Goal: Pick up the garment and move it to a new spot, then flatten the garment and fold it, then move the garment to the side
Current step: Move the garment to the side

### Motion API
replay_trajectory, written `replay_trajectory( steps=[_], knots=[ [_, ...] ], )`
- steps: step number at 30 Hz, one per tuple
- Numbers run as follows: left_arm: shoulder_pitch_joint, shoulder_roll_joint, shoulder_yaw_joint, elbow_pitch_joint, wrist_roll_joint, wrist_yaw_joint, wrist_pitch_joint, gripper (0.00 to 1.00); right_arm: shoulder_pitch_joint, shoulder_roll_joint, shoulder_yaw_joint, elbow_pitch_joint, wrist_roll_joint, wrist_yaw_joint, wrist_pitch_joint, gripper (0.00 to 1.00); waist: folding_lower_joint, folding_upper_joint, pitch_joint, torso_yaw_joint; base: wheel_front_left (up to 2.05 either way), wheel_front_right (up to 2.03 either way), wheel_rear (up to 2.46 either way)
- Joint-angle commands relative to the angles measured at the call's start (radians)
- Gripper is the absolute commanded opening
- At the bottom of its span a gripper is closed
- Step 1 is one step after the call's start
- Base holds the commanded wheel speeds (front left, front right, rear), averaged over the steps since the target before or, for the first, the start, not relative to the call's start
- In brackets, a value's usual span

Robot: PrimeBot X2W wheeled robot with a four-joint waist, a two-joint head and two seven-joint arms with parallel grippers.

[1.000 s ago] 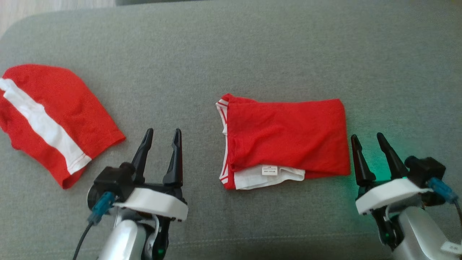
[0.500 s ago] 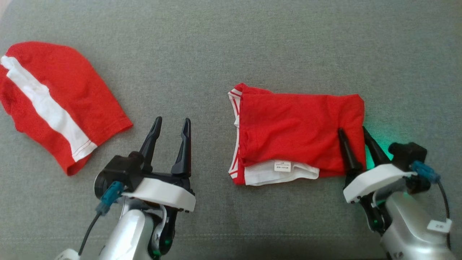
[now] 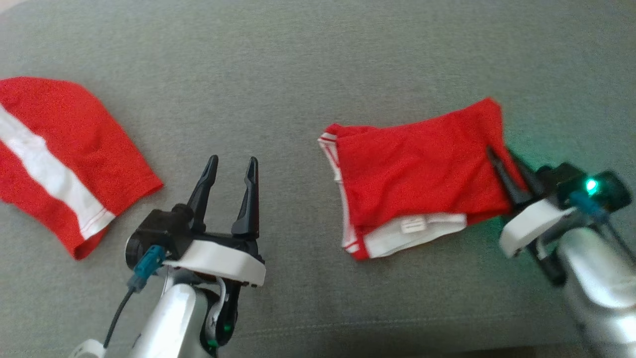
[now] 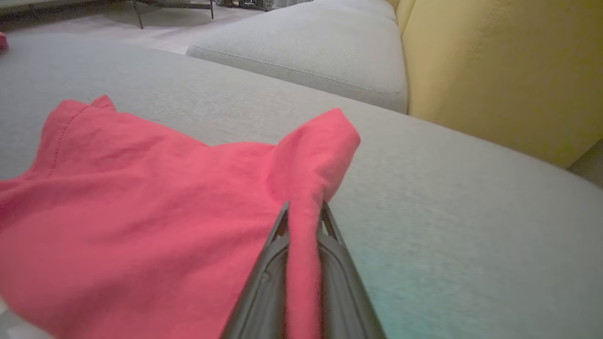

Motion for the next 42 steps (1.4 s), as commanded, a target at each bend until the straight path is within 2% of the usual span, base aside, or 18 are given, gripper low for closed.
replay_trajectory(
  steps=[1,4,9,13,17,22,27,33,34,35,42],
  knots=[
    [-0.042,0.003,0.033,-0.036,0.004,-0.003,-0.012,1.00,-0.046,-0.059,0.022,-0.030,-0.015,-0.001,-0.009,0.00,0.0000,0.0000,0.005,-0.024,0.00,0.00,0.00],
    [-0.067,0.003,0.033,-0.040,0.015,-0.010,-0.012,1.00,-0.101,-0.139,0.042,-0.033,-0.016,-0.001,0.002,0.00,0.0000,0.0000,0.024,-0.050,0.00,0.00,0.00],
    [-0.122,0.003,0.032,-0.043,0.036,-0.021,-0.012,1.00,-0.190,-0.269,0.023,-0.007,0.057,-0.001,0.046,0.00,0.0000,0.0000,0.080,-0.087,0.00,0.00,0.00],
    [-0.166,0.003,0.047,-0.045,0.050,-0.021,-0.012,1.00,-0.241,-0.328,-0.027,0.040,0.150,-0.001,0.085,0.00,0.0000,0.0000,0.136,-0.106,0.00,0.00,0.00],
    [-0.198,0.003,0.062,-0.038,0.071,-0.031,-0.012,1.00,-0.287,-0.354,-0.088,0.081,0.208,-0.001,0.102,0.00,0.0000,0.0000,0.186,-0.118,0.00,0.00,0.00],
    [-0.217,0.003,0.080,-0.035,0.084,-0.037,-0.012,1.00,-0.318,-0.348,-0.144,0.113,0.257,-0.001,0.113,0.00,0.0000,0.0000,0.221,-0.124,0.00,0.00,0.00],
    [-0.225,0.003,0.090,-0.030,0.089,-0.043,-0.012,1.00,-0.330,-0.370,-0.164,0.137,0.260,-0.001,0.102,0.00,0.0000,0.0000,0.238,-0.122,0.00,0.00,0.00],
    [-0.224,0.003,0.091,-0.027,0.087,-0.043,-0.012,1.00,-0.324,-0.366,-0.175,0.135,0.279,-0.001,0.094,0.00,0.0000,0.0000,0.239,-0.121,0.00,0.00,0.00],
    [-0.224,0.003,0.090,-0.027,0.086,-0.043,-0.012,1.00,-0.324,-0.363,-0.178,0.133,0.287,-0.001,0.091,0.07,0.0000,0.0000,0.238,-0.120,0.00,0.00,0.00],
    [-0.223,0.003,0.088,-0.025,0.082,-0.041,-0.012,1.00,-0.321,-0.356,-0.182,0.125,0.302,-0.001,0.085,1.00,0.0000,0.0000,0.232,-0.118,0.00,0.00,0.00],
    [-0.212,0.003,0.091,-0.024,0.063,-0.037,-0.012,1.00,-0.316,-0.326,-0.181,0.068,0.312,-0.001,0.081,1.00,0.0000,0.0000,0.180,-0.105,0.00,0.00,0.00]
  ],
)
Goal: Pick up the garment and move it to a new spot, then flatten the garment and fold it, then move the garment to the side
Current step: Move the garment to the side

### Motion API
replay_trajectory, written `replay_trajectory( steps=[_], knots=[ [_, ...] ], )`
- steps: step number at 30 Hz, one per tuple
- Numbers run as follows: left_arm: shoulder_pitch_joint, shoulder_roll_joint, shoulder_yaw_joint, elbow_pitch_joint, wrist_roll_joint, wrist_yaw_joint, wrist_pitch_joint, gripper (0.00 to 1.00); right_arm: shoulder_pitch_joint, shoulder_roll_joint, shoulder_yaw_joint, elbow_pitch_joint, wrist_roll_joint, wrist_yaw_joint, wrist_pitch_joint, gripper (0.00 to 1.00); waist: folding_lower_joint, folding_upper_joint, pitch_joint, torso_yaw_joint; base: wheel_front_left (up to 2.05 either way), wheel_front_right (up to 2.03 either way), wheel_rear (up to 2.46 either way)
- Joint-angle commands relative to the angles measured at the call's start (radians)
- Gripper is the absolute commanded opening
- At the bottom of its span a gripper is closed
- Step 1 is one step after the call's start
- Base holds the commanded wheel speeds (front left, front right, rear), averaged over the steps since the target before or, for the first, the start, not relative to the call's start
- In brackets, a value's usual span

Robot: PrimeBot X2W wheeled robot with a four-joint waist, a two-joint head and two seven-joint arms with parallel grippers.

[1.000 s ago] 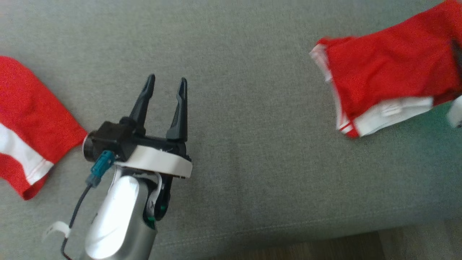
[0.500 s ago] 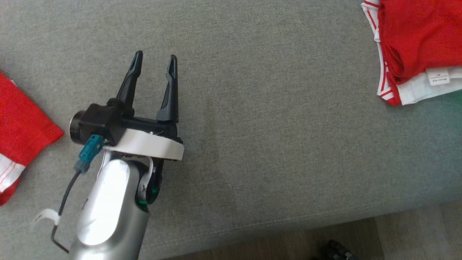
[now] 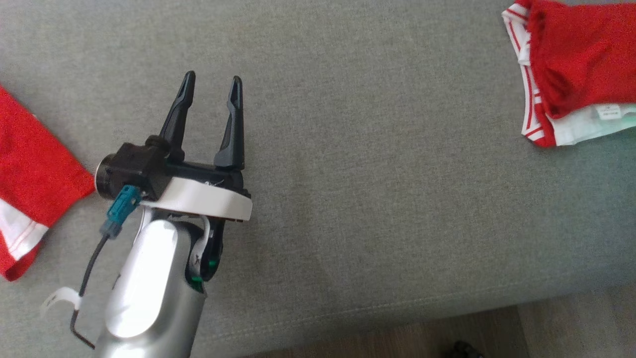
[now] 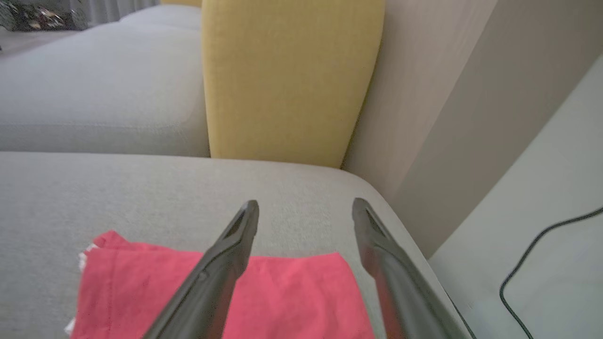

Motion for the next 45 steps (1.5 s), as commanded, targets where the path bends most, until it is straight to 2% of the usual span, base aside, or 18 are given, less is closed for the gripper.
replay_trajectory(
  steps=[1,7,17,21,33,39,45],
  knots=[
    [-0.003,0.006,0.029,-0.031,-0.008,0.007,-0.005,1.00,0.018,-0.013,0.003,-0.038,-0.006,-0.001,-0.013,1.00,0.0000,0.0000,-0.025,0.009,0.00,0.00,0.00],
    [0.038,0.006,0.036,-0.041,-0.035,0.014,-0.005,1.00,0.059,0.067,0.009,-0.138,-0.019,-0.001,-0.014,1.00,0.0000,0.0000,-0.109,0.037,0.00,0.00,0.00],
    [0.138,0.006,0.056,-0.053,-0.060,0.013,-0.005,1.00,0.229,0.236,0.009,-0.301,-0.064,-0.001,-0.063,1.00,0.0000,0.0000,-0.226,0.095,0.00,0.00,0.00],
    [0.170,0.006,0.058,-0.053,-0.064,0.011,-0.005,1.00,0.286,0.290,-0.002,-0.327,-0.074,-0.001,-0.078,1.00,0.0000,0.0000,-0.254,0.106,0.00,0.00,0.00],
    [0.281,0.006,0.069,-0.061,-0.079,0.003,-0.005,1.00,0.509,0.472,-0.082,-0.398,-0.221,-0.001,-0.102,1.00,0.0000,0.0000,-0.327,0.122,0.00,0.00,0.00],
    [0.304,0.006,0.069,-0.060,-0.079,0.002,-0.005,1.00,0.564,0.507,-0.108,-0.437,-0.318,-0.001,-0.103,1.00,0.0000,0.0000,-0.335,0.112,0.00,0.00,0.00],
    [0.305,0.006,0.073,-0.056,-0.079,0.003,-0.005,1.00,0.573,0.525,-0.116,-0.451,-0.344,-0.001,-0.103,1.00,0.0000,0.0000,-0.334,0.109,0.00,0.00,0.00]
  ],
)
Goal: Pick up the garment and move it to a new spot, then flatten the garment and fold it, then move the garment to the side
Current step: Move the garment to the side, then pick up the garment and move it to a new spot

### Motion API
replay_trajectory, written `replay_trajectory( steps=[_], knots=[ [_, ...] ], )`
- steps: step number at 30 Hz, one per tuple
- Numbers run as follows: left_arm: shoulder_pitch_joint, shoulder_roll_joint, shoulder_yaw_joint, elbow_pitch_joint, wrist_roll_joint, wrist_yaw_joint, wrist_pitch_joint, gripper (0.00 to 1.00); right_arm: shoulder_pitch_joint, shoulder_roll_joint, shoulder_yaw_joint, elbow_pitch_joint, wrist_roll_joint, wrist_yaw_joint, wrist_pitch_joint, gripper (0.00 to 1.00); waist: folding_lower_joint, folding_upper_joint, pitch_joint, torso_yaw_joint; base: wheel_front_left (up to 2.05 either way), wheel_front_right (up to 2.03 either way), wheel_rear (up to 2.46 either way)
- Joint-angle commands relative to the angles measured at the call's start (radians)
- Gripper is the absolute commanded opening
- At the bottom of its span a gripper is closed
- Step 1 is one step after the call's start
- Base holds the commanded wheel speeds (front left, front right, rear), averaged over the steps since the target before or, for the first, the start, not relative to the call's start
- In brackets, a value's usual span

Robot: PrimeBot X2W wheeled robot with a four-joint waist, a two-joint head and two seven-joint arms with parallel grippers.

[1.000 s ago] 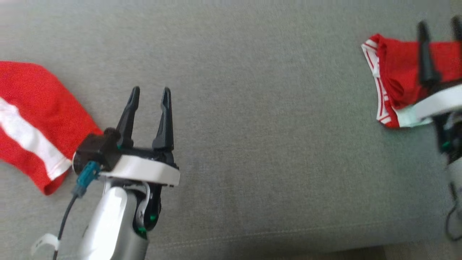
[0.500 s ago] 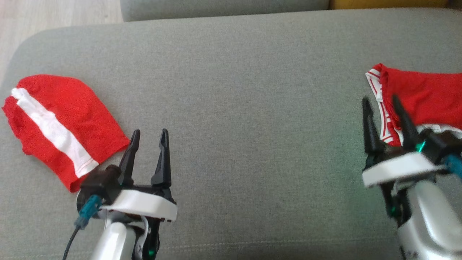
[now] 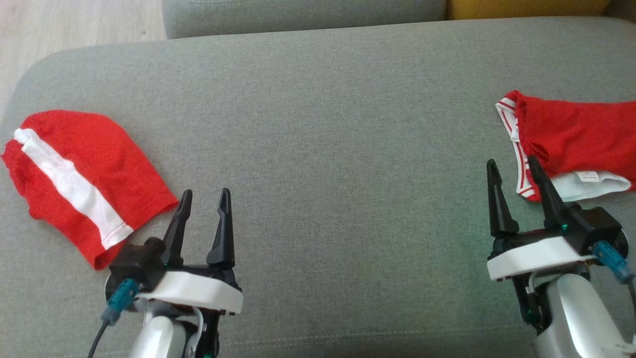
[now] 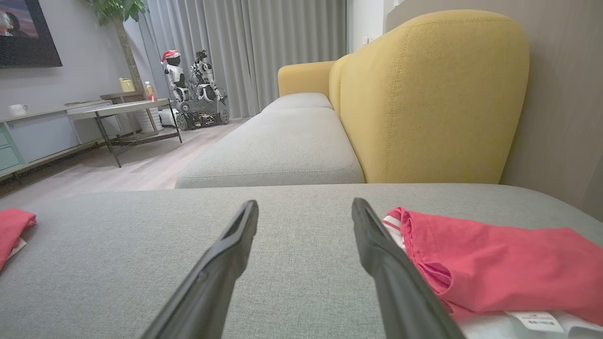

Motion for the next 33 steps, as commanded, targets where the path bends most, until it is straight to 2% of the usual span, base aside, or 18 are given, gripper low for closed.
replay_trajectory(
  steps=[1,18,24,33],
  knots=[
    [-0.026,0.003,0.035,-0.028,-0.003,-0.003,-0.005,1.00,-0.009,0.004,0.015,-0.041,-0.009,-0.001,-0.013,1.00,0.0001,-0.0001,0.000,0.000,0.00,0.00,0.00],
    [-0.040,0.003,0.036,-0.026,-0.014,0.001,-0.005,1.00,-0.008,0.005,0.021,-0.044,-0.012,-0.001,-0.013,1.00,0.0001,-0.0001,0.005,0.029,0.00,0.00,0.00],
    [-0.045,0.003,0.044,-0.038,-0.019,0.009,-0.005,1.00,-0.010,-0.016,0.065,-0.048,0.005,-0.001,-0.013,1.00,0.0001,-0.0001,0.009,0.098,0.00,0.00,0.00],
    [-0.027,0.003,0.060,-0.059,-0.025,0.017,-0.005,1.00,-0.007,-0.050,0.133,-0.031,0.040,-0.001,-0.014,1.00,0.0001,-0.0001,-0.005,0.255,0.00,0.00,0.00]
  ],
)
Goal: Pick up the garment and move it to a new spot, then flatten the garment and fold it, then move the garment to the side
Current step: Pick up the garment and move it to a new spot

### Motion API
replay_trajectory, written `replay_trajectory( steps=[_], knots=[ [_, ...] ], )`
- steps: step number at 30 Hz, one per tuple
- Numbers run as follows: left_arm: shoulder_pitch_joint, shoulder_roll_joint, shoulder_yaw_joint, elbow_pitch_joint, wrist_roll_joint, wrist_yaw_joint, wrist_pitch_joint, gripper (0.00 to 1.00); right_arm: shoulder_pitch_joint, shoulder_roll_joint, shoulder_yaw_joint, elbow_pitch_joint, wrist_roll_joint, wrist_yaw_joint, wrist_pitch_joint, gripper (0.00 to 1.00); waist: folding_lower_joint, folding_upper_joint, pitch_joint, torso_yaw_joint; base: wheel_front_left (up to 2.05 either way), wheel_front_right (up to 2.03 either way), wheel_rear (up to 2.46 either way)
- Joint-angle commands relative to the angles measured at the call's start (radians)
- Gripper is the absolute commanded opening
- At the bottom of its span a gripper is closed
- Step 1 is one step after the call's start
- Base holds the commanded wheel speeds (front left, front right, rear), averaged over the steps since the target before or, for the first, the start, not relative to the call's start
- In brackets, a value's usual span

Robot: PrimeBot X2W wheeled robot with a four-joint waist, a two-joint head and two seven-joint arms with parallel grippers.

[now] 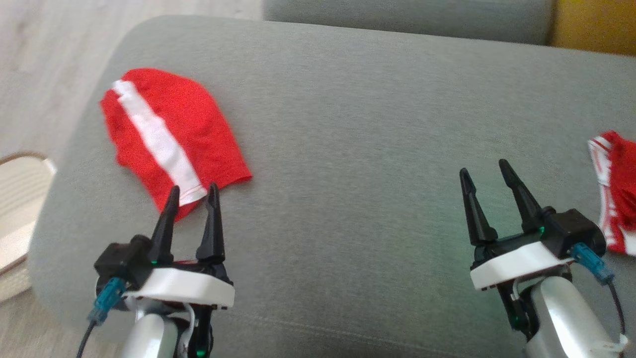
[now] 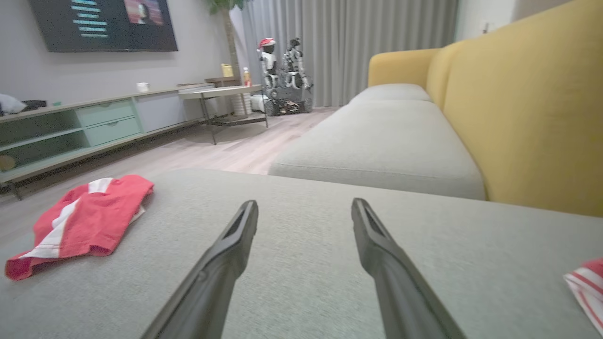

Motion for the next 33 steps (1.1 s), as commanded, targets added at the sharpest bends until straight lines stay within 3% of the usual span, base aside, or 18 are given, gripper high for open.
replay_trajectory(
  steps=[1,7,14,33],
  knots=[
    [-0.021,0.003,0.045,-0.042,-0.004,0.006,-0.005,1.00,-0.007,-0.012,0.032,-0.026,0.011,-0.001,-0.011,1.00,0.0000,0.0000,-0.011,0.064,0.00,0.00,0.00],
    [0.007,0.003,0.053,-0.048,-0.007,0.003,-0.005,1.00,0.007,-0.010,0.061,-0.021,0.021,-0.001,-0.011,1.00,0.0000,0.0000,-0.031,0.171,0.00,0.00,0.00],
    [0.031,0.003,0.060,-0.053,-0.010,0.002,-0.005,1.00,0.015,-0.003,0.086,-0.016,0.031,-0.001,-0.011,1.00,0.0000,0.0000,-0.047,0.232,0.00,0.00,0.00],
    [0.002,0.003,0.099,-0.064,-0.011,0.009,-0.005,1.00,0.004,-0.009,0.085,-0.018,0.042,-0.001,-0.011,1.00,0.0000,0.0000,-0.013,0.207,0.00,0.00,0.00]
  ],
)
